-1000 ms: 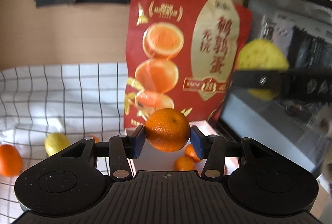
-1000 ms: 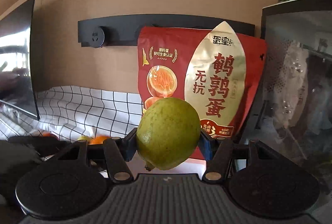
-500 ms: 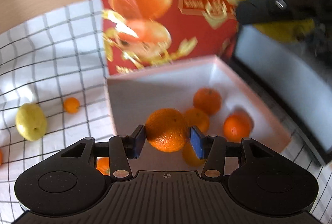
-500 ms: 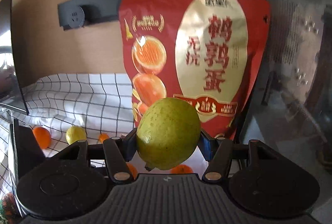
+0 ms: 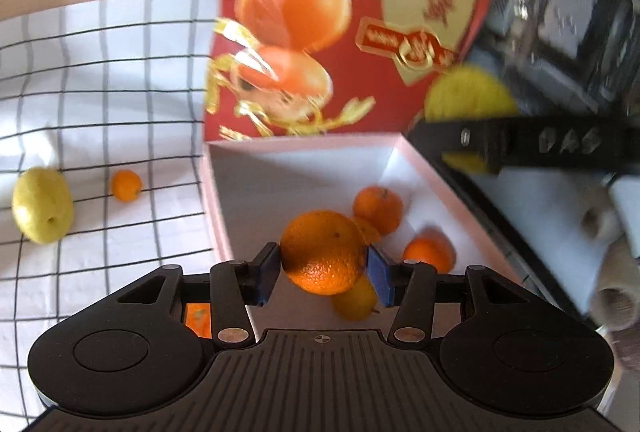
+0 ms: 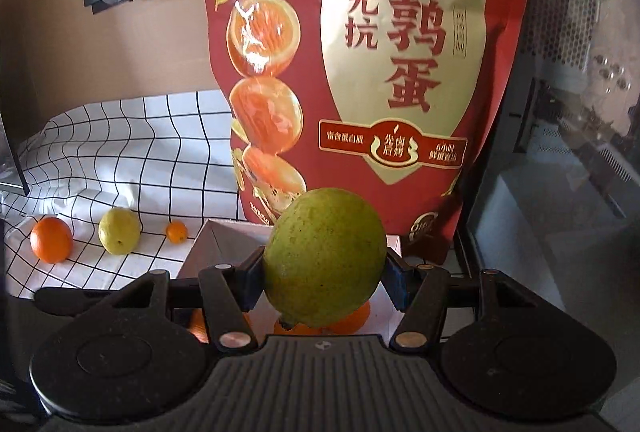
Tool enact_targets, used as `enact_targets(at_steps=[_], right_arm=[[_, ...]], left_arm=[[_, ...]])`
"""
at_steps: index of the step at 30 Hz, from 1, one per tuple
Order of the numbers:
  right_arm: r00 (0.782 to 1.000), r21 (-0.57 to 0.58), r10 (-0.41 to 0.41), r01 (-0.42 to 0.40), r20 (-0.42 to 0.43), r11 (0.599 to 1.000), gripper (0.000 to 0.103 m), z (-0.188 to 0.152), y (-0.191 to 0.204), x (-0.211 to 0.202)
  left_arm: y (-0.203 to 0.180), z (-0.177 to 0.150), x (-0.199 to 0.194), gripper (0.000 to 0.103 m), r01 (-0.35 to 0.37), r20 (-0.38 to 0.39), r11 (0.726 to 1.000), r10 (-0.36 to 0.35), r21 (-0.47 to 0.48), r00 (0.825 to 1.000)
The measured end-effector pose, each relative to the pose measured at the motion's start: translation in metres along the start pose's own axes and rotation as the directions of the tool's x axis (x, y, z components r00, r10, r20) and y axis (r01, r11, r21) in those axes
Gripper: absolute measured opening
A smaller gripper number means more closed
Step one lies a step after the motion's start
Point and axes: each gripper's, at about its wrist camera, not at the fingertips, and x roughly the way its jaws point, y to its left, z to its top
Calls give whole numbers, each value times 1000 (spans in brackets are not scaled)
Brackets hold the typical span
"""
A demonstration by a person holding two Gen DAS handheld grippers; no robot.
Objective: Organize fruits
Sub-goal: 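Lower the orange into the box with the left gripper while the right lowers the pear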
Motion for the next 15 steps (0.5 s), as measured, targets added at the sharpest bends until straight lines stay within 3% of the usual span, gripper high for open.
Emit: enact_targets(at_steps=[9,12,15], right_arm=[[998,1,-15,15,-59,1000,59,1,19,34],[995,33,27,-24,-96,999,59,-1,19,44],[987,56,58,-50,-149,997,59,-6,21,58]], left_arm=[[-8,-8,-17,50,-1,-25,996,3,88,1000],[11,-13,-52,50,-30,80,999,27,32,996],[49,-24,-82,48,-81,226,993,99,-84,969]])
